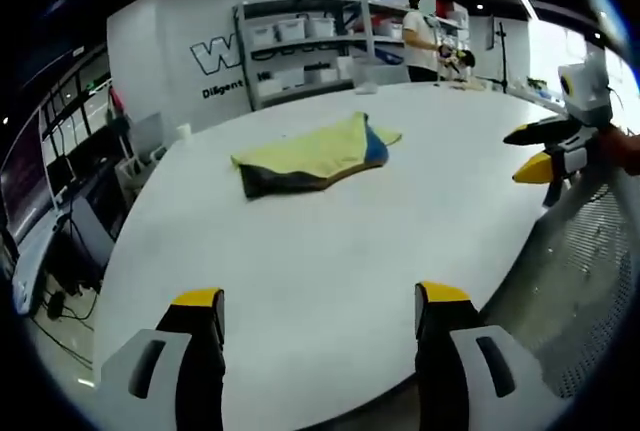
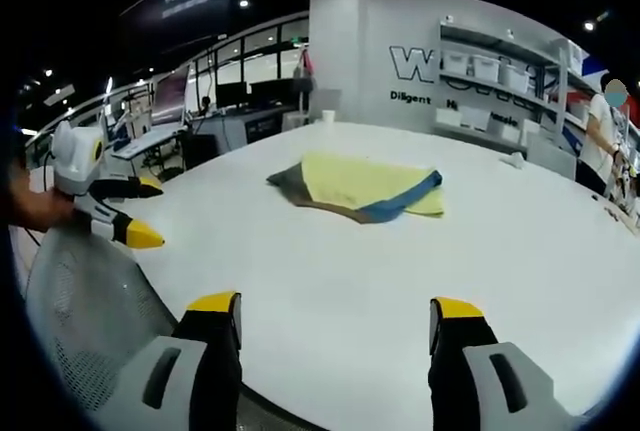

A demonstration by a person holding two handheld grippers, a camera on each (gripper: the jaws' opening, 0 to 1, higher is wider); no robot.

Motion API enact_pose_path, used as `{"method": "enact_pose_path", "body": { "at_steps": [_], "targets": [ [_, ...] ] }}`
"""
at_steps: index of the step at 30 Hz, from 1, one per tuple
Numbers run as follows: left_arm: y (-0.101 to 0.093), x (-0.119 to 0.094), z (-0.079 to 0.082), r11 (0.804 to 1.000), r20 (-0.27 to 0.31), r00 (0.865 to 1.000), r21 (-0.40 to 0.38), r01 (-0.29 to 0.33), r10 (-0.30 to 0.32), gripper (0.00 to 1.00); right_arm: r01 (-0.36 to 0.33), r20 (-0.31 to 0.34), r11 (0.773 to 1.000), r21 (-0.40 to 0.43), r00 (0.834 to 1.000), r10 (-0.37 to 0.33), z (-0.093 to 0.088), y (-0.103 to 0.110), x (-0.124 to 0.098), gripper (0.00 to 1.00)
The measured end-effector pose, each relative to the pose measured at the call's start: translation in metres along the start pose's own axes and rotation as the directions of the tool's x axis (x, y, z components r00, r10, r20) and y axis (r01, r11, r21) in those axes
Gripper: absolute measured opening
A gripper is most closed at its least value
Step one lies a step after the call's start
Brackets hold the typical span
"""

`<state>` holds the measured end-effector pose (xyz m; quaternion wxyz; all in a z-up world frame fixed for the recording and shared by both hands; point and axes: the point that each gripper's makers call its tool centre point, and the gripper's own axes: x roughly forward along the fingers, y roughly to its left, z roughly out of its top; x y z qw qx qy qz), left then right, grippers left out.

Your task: Fold the garment on the visible template until the final outline fits inside the template.

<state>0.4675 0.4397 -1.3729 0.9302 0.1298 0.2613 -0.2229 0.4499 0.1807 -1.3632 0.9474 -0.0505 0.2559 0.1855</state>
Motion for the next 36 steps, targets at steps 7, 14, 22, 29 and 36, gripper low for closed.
{"method": "enact_pose_path", "body": {
  "at_steps": [7,14,22,29,36],
  "targets": [
    [-0.0001,-0.0004,-0.0001,1.0,0.0,1.0,0.0,0.0,0.0,0.75,-0.008,-0.005,1.0,-0.001,1.0,0.008,-0.0005,0.0019,0.0003,0.74],
    [-0.0005,-0.0005,0.0019,1.0,0.012,1.0,0.003,0.002,-0.002,0.75,-0.012,-0.014,1.0,-0.004,1.0,0.012,-0.0018,0.0025,0.0003,0.73],
    [0.0,-0.0008,0.0033,1.0,0.017,1.0,0.004,0.0,0.0,0.75,-0.014,-0.026,1.0,-0.016,1.0,0.014,-0.0032,0.0026,0.0018,0.73],
    [-0.0004,-0.001,0.0048,1.0,0.024,1.0,0.008,0.004,-0.004,0.75,-0.013,-0.03,1.0,-0.019,0.999,0.012,-0.0038,0.0024,0.0016,0.73],
    [0.0021,-0.0021,0.0068,1.0,0.035,0.999,0.009,-0.006,0.006,0.75,-0.016,-0.023,0.999,-0.032,1.0,0.015,-0.002,0.0035,0.0018,0.71]
  ]
}}
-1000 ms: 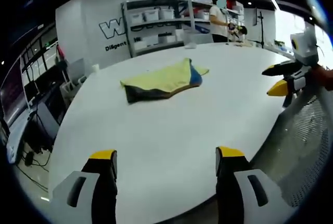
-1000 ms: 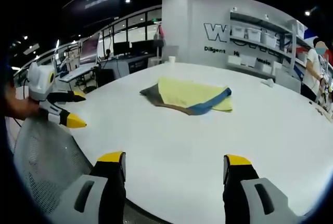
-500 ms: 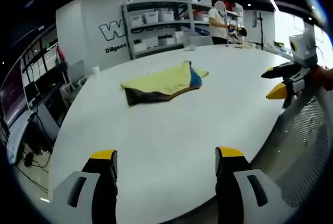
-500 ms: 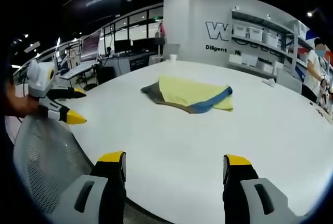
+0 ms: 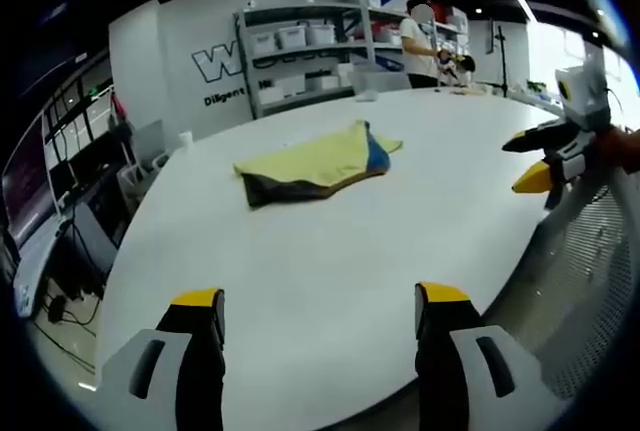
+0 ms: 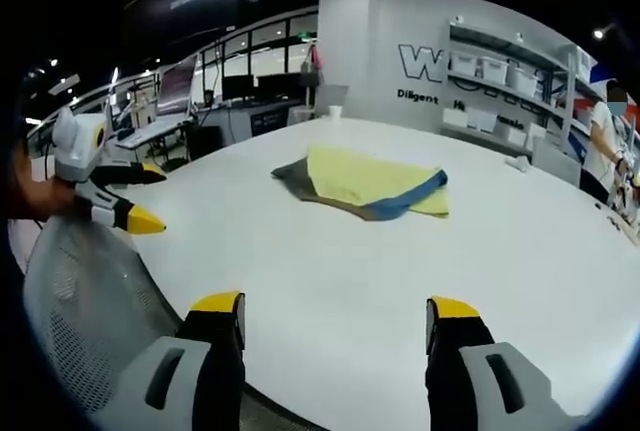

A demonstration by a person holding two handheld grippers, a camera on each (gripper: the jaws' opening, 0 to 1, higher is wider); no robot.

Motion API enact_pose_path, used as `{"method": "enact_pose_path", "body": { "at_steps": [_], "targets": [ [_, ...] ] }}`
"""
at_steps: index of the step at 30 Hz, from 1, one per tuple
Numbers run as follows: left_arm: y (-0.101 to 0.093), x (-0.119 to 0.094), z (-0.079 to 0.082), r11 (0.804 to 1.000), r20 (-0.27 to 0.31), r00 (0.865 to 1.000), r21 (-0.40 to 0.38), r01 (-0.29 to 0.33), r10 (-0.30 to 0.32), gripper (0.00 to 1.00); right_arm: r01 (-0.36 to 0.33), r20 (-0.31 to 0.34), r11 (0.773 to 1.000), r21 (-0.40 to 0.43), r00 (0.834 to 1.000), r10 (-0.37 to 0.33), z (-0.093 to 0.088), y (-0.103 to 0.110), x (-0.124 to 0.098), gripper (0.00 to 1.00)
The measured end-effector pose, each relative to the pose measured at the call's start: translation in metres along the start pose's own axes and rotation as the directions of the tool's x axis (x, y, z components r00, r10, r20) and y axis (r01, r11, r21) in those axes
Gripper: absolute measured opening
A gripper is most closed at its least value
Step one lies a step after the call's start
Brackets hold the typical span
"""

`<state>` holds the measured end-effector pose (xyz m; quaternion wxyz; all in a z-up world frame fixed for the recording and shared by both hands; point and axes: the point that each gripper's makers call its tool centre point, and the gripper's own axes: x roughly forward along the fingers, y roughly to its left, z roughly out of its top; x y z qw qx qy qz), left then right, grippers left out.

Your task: Fold the garment on the visible template until the final outline fits inside the template.

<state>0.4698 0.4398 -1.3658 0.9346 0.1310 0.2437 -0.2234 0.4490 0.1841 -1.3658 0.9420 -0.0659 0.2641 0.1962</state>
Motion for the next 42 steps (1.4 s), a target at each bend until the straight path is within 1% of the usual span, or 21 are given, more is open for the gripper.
{"method": "enact_pose_path", "body": {
  "at_steps": [4,8,10,13,15,17,21,24,27,30,32,34,35,37,40,41,42],
  "targets": [
    [-0.002,0.0,0.0,1.0,-0.001,1.0,0.011,0.009,-0.009,0.73,-0.013,-0.007,1.0,-0.014,1.0,0.013,0.0,0.002,0.0,0.7],
    [-0.001,0.0,0.001,1.0,0.002,1.0,0.01,0.006,-0.006,0.72,-0.017,-0.008,1.0,-0.011,1.0,0.017,-0.001,0.003,0.001,0.7],
    [0.0,0.0,0.002,1.0,0.003,1.0,0.006,0.002,-0.002,0.73,-0.02,-0.008,1.0,-0.008,1.0,0.02,0.0,0.003,0.001,0.73],
    [0.001,-0.001,0.002,1.0,0.001,1.0,0.005,0.002,-0.002,0.74,-0.026,-0.007,1.0,-0.008,1.0,0.026,0.001,0.003,0.002,0.76],
    [0.0,0.0,0.001,1.0,-0.012,1.0,0.02,0.007,-0.007,0.77,-0.013,-0.015,1.0,-0.003,1.0,0.013,0.001,0.0,0.004,0.75],
    [-0.001,0.0,0.001,1.0,-0.016,1.0,0.028,0.011,-0.011,0.77,-0.011,-0.014,1.0,-0.013,1.0,0.011,0.001,-0.001,0.003,0.72],
    [-0.003,0.001,0.0,0.999,-0.026,0.999,0.039,0.026,-0.025,0.78,-0.018,-0.011,0.999,-0.038,1.0,0.018,0.005,-0.002,0.005,0.74],
    [-0.003,0.001,0.001,0.997,-0.032,0.999,0.066,0.044,-0.042,0.78,-0.023,0.003,0.997,-0.069,1.0,0.023,0.012,-0.003,0.006,0.76],
    [0.001,0.001,0.003,0.996,-0.043,0.997,0.066,0.06,-0.057,0.79,-0.025,0.012,0.996,-0.083,1.0,0.026,0.019,-0.002,0.008,0.79],
    [0.005,0.0,0.008,0.996,-0.025,0.997,0.061,0.07,-0.069,0.79,-0.027,0.021,0.995,-0.091,0.999,0.029,0.028,-0.002,0.012,0.83],
    [0.009,0.002,0.012,0.995,-0.017,0.997,0.072,0.074,-0.073,0.79,-0.032,0.047,0.996,-0.086,0.998,0.036,0.039,-0.001,0.015,0.85],
    [0.012,0.005,0.016,0.993,-0.01,0.997,0.085,0.077,-0.076,0.79,-0.038,0.062,0.995,-0.09,0.997,0.044,0.048,0.001,0.017,0.86],
    [0.013,0.006,0.018,0.993,-0.005,0.997,0.089,0.079,-0.079,0.79,-0.038,0.068,0.993,-0.108,0.997,0.045,0.052,0.001,0.018,0.86],
    [0.015,0.008,0.024,0.992,0.002,0.996,0.095,0.086,-0.087,0.79,-0.043,0.071,0.991,-0.129,0.996,0.053,0.058,0.003,0.021,0.86],
    [0.017,0.011,0.035,0.989,0.018,0.995,0.113,0.099,-0.102,0.79,-0.047,0.072,0.989,-0.139,0.996,0.057,0.063,0.004,0.024,0.86],
    [0.017,0.012,0.038,0.987,0.019,0.994,0.124,0.105,-0.108,0.8,-0.051,0.072,0.988,-0.143,0.996,0.062,0.065,0.005,0.026,0.87],
    [0.018,0.014,0.043,0.982,0.022,0.994,0.154,0.106,-0.111,0.8,-0.052,0.073,0.986,-0.155,0.995,0.064,0.067,0.005,0.028,0.87]
  ]
}}
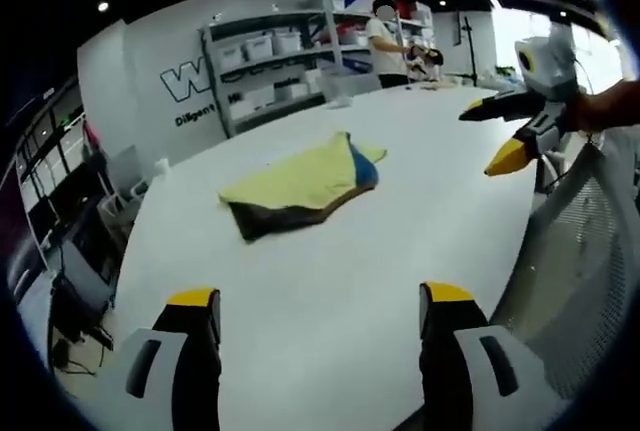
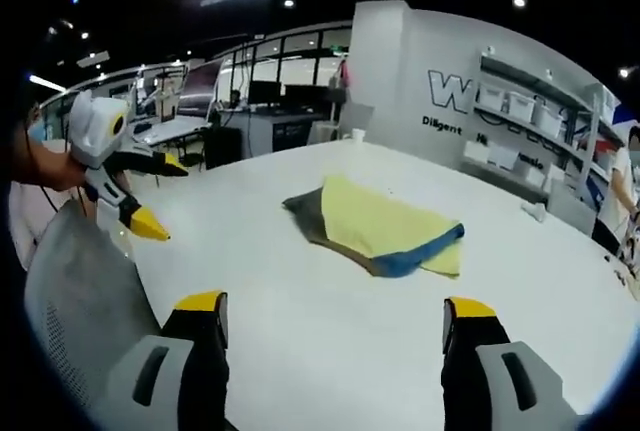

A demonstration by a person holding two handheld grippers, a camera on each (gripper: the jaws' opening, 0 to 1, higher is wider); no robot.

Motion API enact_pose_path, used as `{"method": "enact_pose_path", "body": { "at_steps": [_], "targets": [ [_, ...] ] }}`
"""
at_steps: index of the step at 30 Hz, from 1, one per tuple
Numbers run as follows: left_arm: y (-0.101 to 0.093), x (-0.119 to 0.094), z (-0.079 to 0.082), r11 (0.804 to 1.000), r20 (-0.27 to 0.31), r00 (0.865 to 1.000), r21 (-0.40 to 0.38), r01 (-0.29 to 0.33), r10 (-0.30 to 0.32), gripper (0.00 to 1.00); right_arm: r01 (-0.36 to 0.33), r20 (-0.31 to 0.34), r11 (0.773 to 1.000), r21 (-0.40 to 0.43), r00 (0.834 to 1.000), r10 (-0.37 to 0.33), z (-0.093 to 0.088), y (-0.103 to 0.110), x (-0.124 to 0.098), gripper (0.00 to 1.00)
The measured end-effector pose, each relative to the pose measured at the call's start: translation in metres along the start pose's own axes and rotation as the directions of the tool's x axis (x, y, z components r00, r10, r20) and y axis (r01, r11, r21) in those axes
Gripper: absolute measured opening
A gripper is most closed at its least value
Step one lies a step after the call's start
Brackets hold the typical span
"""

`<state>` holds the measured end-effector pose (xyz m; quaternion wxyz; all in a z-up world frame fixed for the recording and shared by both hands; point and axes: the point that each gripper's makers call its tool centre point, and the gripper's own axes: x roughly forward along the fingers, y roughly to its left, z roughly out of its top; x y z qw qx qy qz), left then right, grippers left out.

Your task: Fold the garment on the visible template until the final outline fits inside the template.

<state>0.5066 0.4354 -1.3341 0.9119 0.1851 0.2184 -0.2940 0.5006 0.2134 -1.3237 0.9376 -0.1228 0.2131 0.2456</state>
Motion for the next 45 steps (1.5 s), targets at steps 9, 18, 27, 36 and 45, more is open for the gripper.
{"method": "enact_pose_path", "body": {
  "at_steps": [9,18,27,36,45],
  "targets": [
    [0.004,0.014,0.023,0.999,0.039,0.998,0.028,0.038,-0.039,0.8,-0.006,0.013,0.998,-0.067,1.0,0.007,0.013,-0.003,0.007,0.86],
    [-0.008,0.024,0.031,0.988,0.042,0.993,0.107,0.108,-0.113,0.8,-0.012,0.008,0.988,-0.154,1.0,0.013,0.014,-0.008,0.01,0.85],
    [-0.014,0.034,0.042,0.97,0.033,0.985,0.183,0.159,-0.168,0.79,-0.05,-0.01,0.967,-0.251,0.999,0.049,0.017,-0.007,0.015,0.84],
    [-0.014,0.045,0.047,0.955,0.019,0.979,0.224,0.194,-0.204,0.76,-0.089,-0.045,0.938,-0.335,0.996,0.079,0.014,-0.008,0.027,0.82],
    [-0.012,0.054,0.048,0.943,0.003,0.973,0.245,0.225,-0.232,0.74,-0.1,-0.052,0.93,-0.354,0.995,0.088,0.011,-0.015,0.033,0.82]
  ]
}}
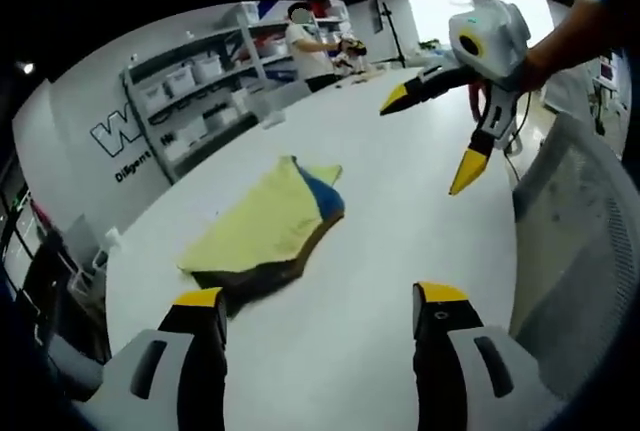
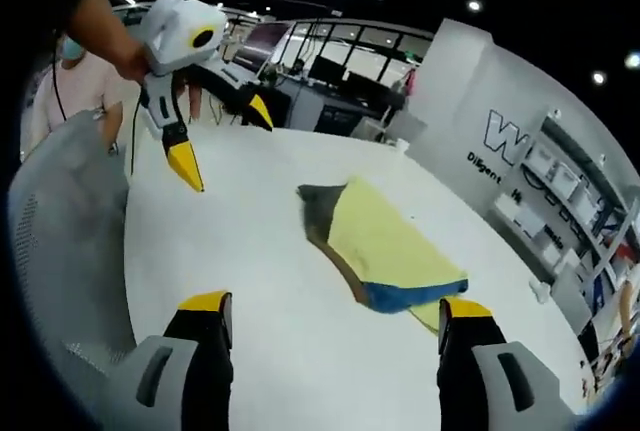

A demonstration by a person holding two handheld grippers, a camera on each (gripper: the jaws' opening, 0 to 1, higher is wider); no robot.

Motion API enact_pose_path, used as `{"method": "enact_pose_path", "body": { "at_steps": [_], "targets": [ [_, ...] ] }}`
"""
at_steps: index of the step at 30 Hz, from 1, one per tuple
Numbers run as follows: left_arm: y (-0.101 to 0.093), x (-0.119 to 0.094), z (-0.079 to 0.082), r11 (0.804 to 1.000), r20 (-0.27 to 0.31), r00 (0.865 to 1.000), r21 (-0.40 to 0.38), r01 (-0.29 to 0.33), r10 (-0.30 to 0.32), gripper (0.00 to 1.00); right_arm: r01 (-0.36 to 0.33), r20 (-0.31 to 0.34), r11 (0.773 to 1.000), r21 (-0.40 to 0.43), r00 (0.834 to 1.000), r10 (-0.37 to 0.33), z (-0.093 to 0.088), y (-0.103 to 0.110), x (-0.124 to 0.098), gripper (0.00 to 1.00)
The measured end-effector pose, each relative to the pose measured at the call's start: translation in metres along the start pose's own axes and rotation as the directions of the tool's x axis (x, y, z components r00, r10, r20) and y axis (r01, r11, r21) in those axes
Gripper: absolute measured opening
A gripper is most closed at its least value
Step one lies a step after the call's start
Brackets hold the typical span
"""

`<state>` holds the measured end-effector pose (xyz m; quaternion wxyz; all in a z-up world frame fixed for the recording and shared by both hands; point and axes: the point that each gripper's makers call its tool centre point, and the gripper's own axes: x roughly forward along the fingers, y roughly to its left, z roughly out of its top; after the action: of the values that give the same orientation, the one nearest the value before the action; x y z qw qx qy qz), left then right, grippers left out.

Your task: Fold the garment on the visible template until the final outline fits inside the template.

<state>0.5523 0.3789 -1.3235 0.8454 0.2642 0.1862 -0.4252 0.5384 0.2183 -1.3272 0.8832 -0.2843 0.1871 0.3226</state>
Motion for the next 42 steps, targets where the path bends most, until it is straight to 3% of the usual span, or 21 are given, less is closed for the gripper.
{"method": "enact_pose_path", "body": {
  "at_steps": [12,14,20,28,32,42],
  "targets": [
    [0.004,0.014,-0.007,0.998,-0.032,0.999,0.046,0.032,-0.03,0.72,-0.022,-0.014,1.0,-0.022,1.0,0.022,-0.006,-0.006,0.009,0.8],
    [0.01,0.017,-0.006,0.995,-0.026,1.0,0.094,0.014,-0.011,0.74,-0.031,-0.012,0.999,-0.022,0.999,0.031,-0.006,-0.006,0.011,0.76],
    [0.015,0.024,-0.011,0.993,-0.042,0.999,0.116,0.023,-0.018,0.74,-0.078,-0.043,0.992,-0.098,0.996,0.074,-0.013,-0.002,0.016,0.76],
    [0.011,0.032,-0.019,0.989,-0.069,0.996,0.133,0.06,-0.051,0.72,-0.1,-0.053,0.987,-0.123,0.994,0.094,-0.015,-0.003,0.025,0.74],
    [0.011,0.034,-0.02,0.972,-0.056,0.997,0.227,0.062,-0.051,0.69,-0.109,-0.062,0.986,-0.123,0.993,0.102,-0.018,-0.003,0.029,0.74],
    [0.012,0.049,-0.027,0.977,-0.076,0.994,0.188,0.097,-0.084,0.7,-0.064,-0.068,0.997,-0.049,0.996,0.061,-0.03,-0.027,0.035,0.75]
  ]
}}
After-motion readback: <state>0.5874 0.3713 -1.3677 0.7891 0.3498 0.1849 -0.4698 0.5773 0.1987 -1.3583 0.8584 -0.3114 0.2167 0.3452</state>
